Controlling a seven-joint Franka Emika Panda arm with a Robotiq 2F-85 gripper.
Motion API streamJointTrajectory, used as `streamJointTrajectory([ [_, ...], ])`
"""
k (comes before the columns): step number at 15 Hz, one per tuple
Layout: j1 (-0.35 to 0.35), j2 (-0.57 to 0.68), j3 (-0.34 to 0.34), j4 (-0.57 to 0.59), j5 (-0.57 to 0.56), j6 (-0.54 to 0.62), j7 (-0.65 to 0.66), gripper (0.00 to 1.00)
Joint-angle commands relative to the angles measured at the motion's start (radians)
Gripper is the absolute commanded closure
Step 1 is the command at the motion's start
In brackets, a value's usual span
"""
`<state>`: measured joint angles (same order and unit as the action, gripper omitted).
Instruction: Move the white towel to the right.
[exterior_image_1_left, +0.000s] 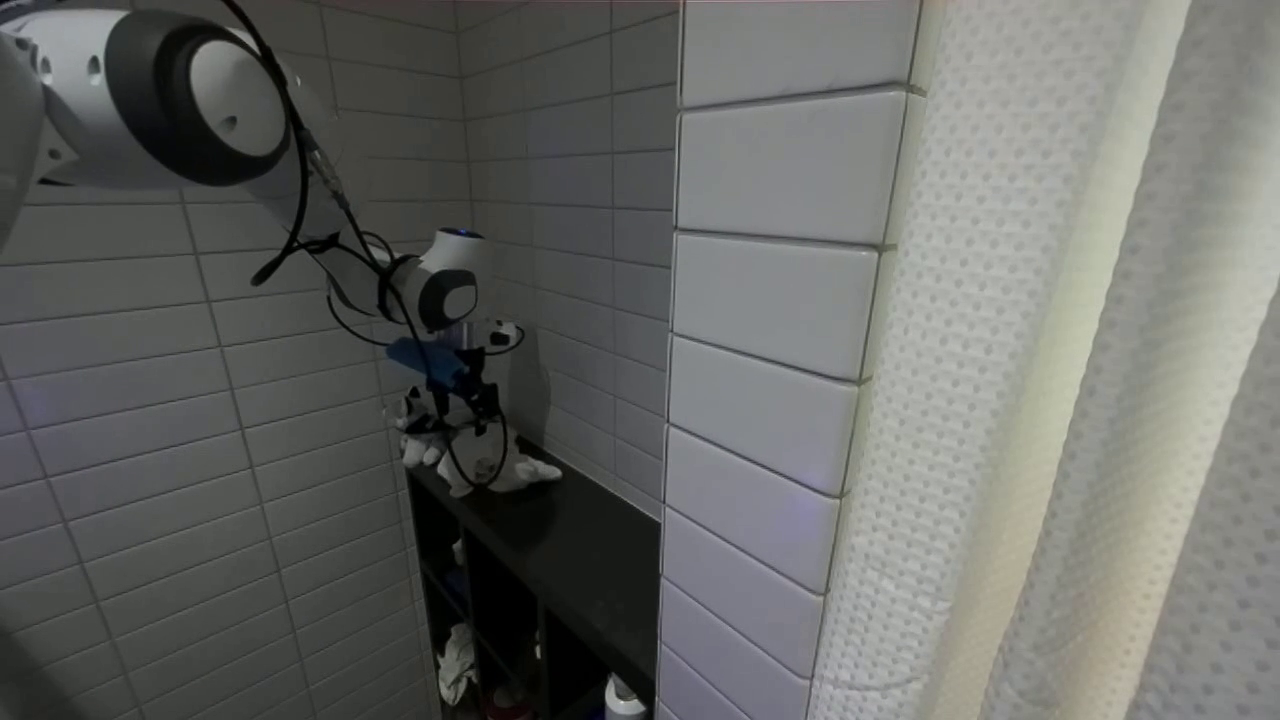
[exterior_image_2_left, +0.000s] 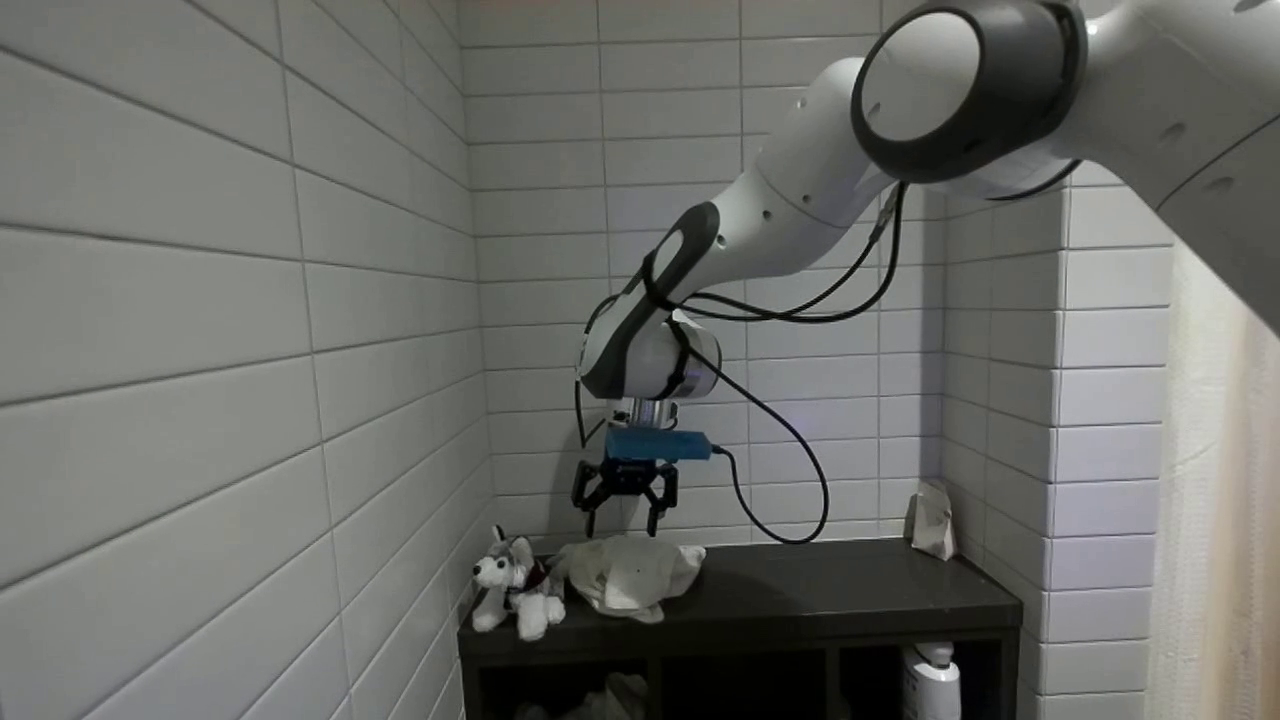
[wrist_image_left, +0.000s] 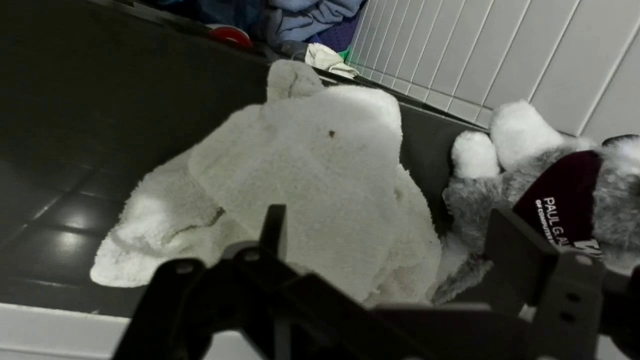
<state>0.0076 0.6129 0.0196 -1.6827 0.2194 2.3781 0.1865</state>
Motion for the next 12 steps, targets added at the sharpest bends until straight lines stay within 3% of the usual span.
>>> streamJointTrajectory([
  [1, 0.011, 0.015, -0.008, 0.028, -0.012, -0.036, 0.029, 0.00],
  [8, 0.029, 0.045, -0.017, 0.050, -0.015, -0.080, 0.085, 0.00],
  [12, 0.113, 0.060, -0.106, 0.050, -0.118, -0.014, 0.269, 0.00],
])
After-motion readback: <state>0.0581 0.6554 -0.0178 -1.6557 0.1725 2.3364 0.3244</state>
